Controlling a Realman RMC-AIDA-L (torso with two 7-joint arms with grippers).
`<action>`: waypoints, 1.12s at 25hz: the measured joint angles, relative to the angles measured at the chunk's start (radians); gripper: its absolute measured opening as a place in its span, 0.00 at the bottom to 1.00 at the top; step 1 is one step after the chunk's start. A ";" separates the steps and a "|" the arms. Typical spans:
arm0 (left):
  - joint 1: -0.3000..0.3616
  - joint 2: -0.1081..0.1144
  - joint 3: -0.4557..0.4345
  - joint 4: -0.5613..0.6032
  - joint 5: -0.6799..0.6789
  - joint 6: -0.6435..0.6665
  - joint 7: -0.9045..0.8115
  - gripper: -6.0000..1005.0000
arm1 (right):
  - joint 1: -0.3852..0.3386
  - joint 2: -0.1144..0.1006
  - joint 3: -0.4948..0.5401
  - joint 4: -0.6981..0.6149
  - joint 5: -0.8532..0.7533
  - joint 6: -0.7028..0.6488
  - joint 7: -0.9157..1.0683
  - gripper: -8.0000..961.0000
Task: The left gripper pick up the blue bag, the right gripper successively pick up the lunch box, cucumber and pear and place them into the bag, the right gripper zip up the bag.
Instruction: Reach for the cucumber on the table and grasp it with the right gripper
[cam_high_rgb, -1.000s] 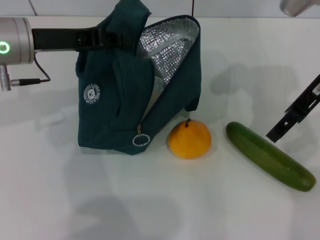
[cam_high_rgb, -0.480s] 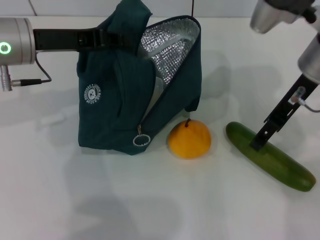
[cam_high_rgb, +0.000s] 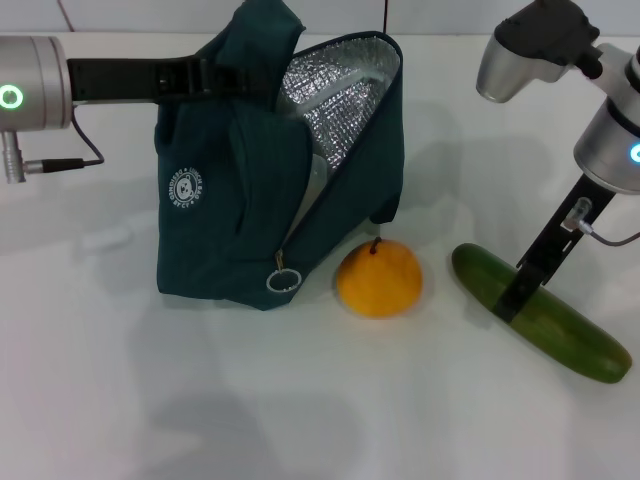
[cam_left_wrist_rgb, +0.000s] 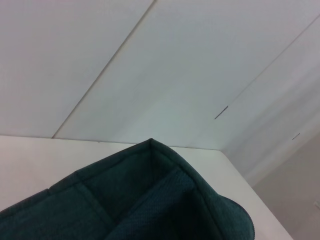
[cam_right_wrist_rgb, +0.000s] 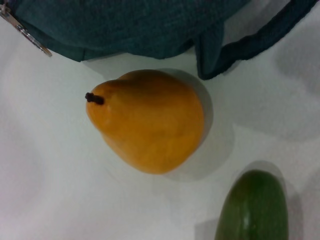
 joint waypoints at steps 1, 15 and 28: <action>0.000 -0.001 0.000 0.000 0.000 0.000 0.001 0.05 | 0.000 0.000 -0.003 0.002 0.002 0.003 0.000 0.87; 0.000 -0.008 0.000 0.000 0.000 0.000 0.005 0.05 | 0.002 0.000 -0.083 0.058 0.026 0.070 0.000 0.87; 0.000 -0.009 -0.001 0.000 0.000 0.000 0.005 0.05 | 0.002 0.000 -0.157 0.060 0.036 0.109 0.034 0.83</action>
